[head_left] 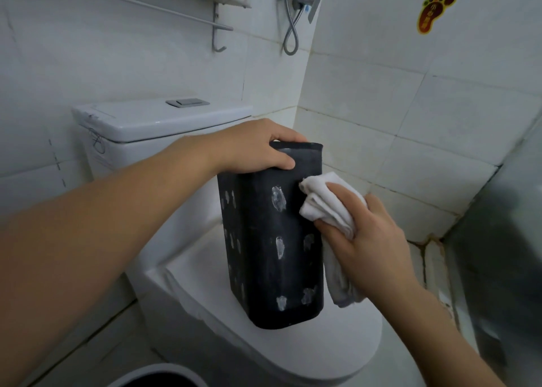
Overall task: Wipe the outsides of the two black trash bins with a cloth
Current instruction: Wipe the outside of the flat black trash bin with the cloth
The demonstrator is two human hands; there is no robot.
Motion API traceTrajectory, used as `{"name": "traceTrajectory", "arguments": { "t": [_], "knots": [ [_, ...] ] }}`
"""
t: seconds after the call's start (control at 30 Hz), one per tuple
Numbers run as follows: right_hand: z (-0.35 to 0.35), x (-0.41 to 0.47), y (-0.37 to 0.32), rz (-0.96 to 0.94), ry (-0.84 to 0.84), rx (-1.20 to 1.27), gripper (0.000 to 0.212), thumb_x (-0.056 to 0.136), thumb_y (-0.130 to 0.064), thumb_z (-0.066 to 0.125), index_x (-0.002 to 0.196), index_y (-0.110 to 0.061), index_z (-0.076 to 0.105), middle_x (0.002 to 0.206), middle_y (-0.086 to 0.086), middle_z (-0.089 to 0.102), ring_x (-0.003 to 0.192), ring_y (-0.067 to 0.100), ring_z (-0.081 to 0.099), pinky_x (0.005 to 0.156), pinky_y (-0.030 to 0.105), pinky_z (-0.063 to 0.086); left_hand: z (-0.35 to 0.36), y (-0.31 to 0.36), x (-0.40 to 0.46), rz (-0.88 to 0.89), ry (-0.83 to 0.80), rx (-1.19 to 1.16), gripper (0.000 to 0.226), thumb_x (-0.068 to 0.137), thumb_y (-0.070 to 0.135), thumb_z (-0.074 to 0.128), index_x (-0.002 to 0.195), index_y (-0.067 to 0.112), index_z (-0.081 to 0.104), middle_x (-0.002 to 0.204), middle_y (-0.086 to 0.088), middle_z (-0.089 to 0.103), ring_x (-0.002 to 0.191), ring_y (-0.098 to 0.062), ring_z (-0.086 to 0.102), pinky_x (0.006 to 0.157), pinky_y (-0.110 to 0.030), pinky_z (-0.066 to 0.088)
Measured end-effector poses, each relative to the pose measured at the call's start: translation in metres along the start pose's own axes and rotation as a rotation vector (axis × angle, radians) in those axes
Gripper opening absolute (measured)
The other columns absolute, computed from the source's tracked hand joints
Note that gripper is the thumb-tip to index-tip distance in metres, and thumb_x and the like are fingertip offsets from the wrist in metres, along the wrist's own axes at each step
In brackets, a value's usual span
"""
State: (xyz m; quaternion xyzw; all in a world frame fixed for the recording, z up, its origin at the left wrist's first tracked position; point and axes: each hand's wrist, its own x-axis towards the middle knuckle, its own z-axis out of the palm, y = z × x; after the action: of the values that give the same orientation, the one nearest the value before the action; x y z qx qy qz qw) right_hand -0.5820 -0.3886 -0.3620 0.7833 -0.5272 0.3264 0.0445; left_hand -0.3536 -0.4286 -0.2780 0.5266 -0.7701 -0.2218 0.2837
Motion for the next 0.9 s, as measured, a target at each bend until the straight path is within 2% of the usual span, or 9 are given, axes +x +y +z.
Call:
{"name": "traceTrajectory", "arguments": {
  "t": [0.17, 0.33, 0.47, 0.6, 0.73, 0.8, 0.9],
  "knots": [
    [-0.003, 0.021, -0.008, -0.013, 0.067, -0.082, 0.042, 0.090, -0.057, 0.054, 0.130, -0.050, 0.044, 0.097, -0.004, 0.041, 0.067, 0.027, 0.052, 0.057, 0.032, 0.042, 0.001, 0.000, 0.000, 0.035, 0.014, 0.029, 0.043, 0.090, 0.021, 0.065, 0.125, 0.045, 0.064, 0.119, 0.025, 0.066, 0.109, 0.004, 0.060, 0.100, -0.020, 0.044],
    [-0.001, 0.019, -0.010, -0.099, 0.091, -0.199, 0.041, 0.088, -0.045, 0.063, 0.127, -0.040, 0.049, 0.092, 0.000, 0.041, 0.052, 0.023, 0.039, 0.046, 0.025, 0.032, -0.001, -0.003, 0.000, 0.009, 0.027, 0.002, 0.043, 0.089, 0.019, 0.066, 0.120, 0.049, 0.064, 0.119, 0.024, 0.067, 0.109, 0.002, 0.061, 0.102, -0.025, 0.046],
    [0.001, -0.011, 0.002, -0.149, 0.027, -0.254, 0.051, 0.082, -0.039, 0.073, 0.127, -0.038, 0.050, 0.091, 0.003, 0.044, 0.049, 0.021, 0.039, 0.037, 0.029, 0.040, 0.000, -0.001, 0.002, -0.006, 0.007, -0.027, 0.043, 0.090, 0.018, 0.065, 0.122, 0.046, 0.065, 0.118, 0.021, 0.068, 0.107, 0.000, 0.063, 0.100, -0.026, 0.048],
    [0.000, -0.006, 0.004, -0.134, 0.071, -0.273, 0.048, 0.081, -0.039, 0.073, 0.125, -0.037, 0.054, 0.089, 0.004, 0.045, 0.049, 0.020, 0.033, 0.039, 0.026, 0.037, 0.002, 0.001, 0.004, -0.006, 0.008, -0.005, 0.045, 0.090, 0.018, 0.065, 0.128, 0.042, 0.063, 0.121, 0.021, 0.066, 0.110, -0.001, 0.061, 0.102, -0.026, 0.047],
    [-0.001, 0.020, -0.002, -0.097, 0.119, -0.280, 0.044, 0.085, -0.040, 0.067, 0.126, -0.039, 0.052, 0.094, 0.005, 0.045, 0.055, 0.021, 0.031, 0.047, 0.028, 0.033, 0.001, 0.001, 0.002, 0.012, 0.016, -0.012, 0.043, 0.090, 0.017, 0.065, 0.122, 0.046, 0.064, 0.121, 0.022, 0.066, 0.110, 0.002, 0.060, 0.099, -0.020, 0.045],
    [-0.001, 0.023, -0.006, -0.105, 0.119, -0.300, 0.044, 0.085, -0.038, 0.068, 0.126, -0.038, 0.052, 0.094, 0.006, 0.045, 0.056, 0.021, 0.031, 0.047, 0.027, 0.032, 0.000, -0.001, 0.001, 0.007, 0.024, -0.023, 0.043, 0.090, 0.017, 0.066, 0.116, 0.052, 0.063, 0.120, 0.024, 0.066, 0.109, 0.002, 0.060, 0.097, -0.019, 0.046],
    [-0.002, 0.010, -0.007, -0.121, 0.108, -0.327, 0.046, 0.081, -0.032, 0.072, 0.124, -0.034, 0.056, 0.091, 0.007, 0.045, 0.055, 0.020, 0.030, 0.043, 0.025, 0.030, 0.000, -0.003, 0.003, -0.005, 0.029, -0.025, 0.044, 0.089, 0.017, 0.066, 0.119, 0.050, 0.064, 0.118, 0.024, 0.066, 0.109, 0.002, 0.061, 0.097, -0.021, 0.047]
  ]
}}
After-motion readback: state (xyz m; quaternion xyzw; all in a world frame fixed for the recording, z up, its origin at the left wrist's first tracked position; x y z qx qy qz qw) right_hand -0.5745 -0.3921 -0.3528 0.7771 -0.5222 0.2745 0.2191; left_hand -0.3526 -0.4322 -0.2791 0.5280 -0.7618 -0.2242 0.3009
